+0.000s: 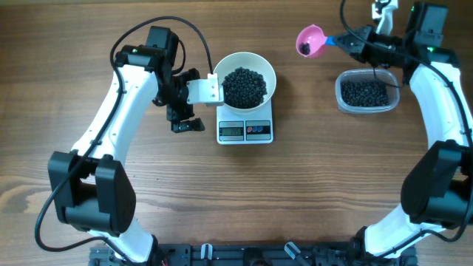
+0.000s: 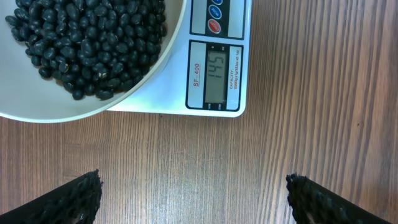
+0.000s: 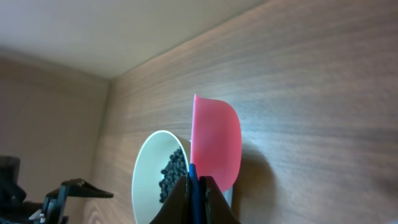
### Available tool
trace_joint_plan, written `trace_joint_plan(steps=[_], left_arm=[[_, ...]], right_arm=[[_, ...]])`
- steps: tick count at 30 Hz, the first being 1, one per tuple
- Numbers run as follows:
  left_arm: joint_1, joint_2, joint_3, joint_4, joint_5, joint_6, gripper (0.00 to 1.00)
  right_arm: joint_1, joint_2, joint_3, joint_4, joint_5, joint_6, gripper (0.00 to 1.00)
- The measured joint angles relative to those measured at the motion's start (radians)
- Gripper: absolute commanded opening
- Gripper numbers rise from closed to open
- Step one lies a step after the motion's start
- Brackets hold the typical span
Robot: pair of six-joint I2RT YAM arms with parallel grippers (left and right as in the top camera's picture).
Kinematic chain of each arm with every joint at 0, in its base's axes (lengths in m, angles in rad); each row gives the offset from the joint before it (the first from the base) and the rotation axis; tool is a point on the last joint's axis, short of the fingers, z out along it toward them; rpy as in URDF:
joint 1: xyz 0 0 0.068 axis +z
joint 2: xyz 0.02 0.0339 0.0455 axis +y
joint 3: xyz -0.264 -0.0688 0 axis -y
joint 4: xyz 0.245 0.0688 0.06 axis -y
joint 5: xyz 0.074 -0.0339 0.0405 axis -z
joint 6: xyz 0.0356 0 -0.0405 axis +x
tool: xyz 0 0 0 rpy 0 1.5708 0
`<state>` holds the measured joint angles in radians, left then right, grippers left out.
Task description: Scoop item into bowl and weigh 150g on scale
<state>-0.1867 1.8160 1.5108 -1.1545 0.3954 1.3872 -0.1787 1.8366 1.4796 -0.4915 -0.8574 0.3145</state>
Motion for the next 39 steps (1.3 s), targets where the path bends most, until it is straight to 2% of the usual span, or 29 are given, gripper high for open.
trace_joint_plan(steps=[6, 9, 16, 22, 30, 39], left_arm=[[0.0, 0.0, 0.0, 0.0, 0.0, 0.0, 1.0], [0.0, 0.0, 0.0, 0.0, 0.0, 0.0, 1.0], [0.0, 0.0, 0.0, 0.0, 0.0, 0.0, 1.0], [0.0, 0.0, 0.0, 0.0, 0.0, 0.0, 1.0], [0.0, 0.0, 0.0, 0.0, 0.0, 0.0, 1.0], [0.0, 0.0, 0.0, 0.0, 0.0, 0.0, 1.0]], right_arm=[[-0.122, 0.0, 0.0, -0.008, -0.076, 0.121, 0.04], [-0.203, 0.0, 0.0, -0.064, -0.128, 0.141, 0.04], [-0.304, 0.0, 0.0, -0.372, -0.064, 0.024, 0.04], [-0.352, 0.0, 0.0, -0.481, 0.068, -0.075, 0.04], [-0.336, 0.0, 0.0, -0.45, 0.268, -0.109, 0.04], [-0.176, 0.0, 0.0, -0.341, 0.518, -0.116, 0.04]])
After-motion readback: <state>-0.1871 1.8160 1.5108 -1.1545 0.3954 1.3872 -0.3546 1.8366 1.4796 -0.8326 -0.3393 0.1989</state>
